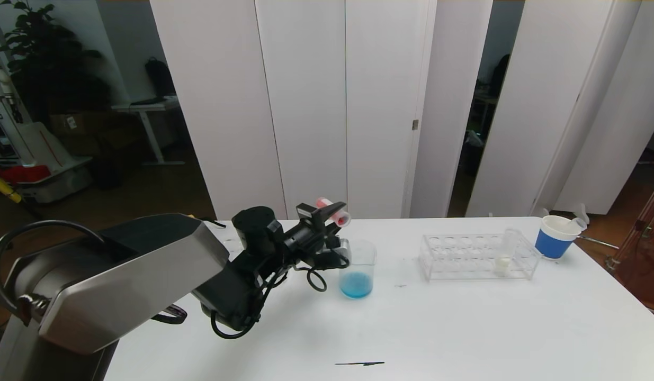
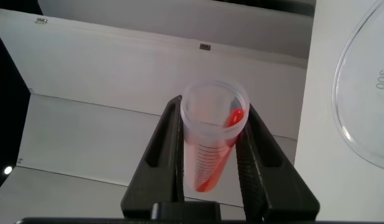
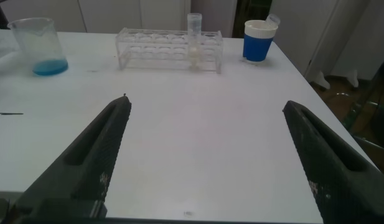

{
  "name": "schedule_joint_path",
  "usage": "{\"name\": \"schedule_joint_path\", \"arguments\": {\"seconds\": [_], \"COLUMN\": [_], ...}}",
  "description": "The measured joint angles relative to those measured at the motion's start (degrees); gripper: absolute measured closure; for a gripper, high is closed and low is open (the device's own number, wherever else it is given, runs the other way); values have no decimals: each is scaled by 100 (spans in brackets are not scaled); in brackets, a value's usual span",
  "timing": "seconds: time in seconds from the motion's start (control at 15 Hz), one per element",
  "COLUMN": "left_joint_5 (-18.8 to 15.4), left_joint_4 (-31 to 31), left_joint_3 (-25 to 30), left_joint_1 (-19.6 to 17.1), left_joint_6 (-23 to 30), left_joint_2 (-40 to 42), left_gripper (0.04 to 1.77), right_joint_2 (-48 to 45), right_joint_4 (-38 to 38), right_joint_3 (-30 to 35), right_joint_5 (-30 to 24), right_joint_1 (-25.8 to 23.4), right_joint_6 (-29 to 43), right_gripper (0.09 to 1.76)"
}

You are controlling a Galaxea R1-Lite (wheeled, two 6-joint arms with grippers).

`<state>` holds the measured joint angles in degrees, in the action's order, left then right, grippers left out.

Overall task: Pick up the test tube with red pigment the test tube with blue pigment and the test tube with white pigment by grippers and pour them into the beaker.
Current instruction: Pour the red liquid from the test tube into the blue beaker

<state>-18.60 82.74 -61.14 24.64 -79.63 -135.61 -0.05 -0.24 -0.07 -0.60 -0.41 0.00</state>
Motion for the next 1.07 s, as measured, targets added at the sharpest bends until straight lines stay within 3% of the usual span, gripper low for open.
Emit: {"name": "schedule_joint_path", "arguments": {"seconds": [1.07], "left_joint_5": [138], "left_joint_4": [89], "left_joint_3": [-121], "left_joint_1": [68], "left_joint_6": [-540], "left_joint_2": [-168], "left_gripper": [124], "right_joint_2": [0], "right_joint_4": [2], "right_joint_3": [0], "right_joint_5": [0], "right_joint_1": [1], "right_joint_6": [0], "right_gripper": [10]}}
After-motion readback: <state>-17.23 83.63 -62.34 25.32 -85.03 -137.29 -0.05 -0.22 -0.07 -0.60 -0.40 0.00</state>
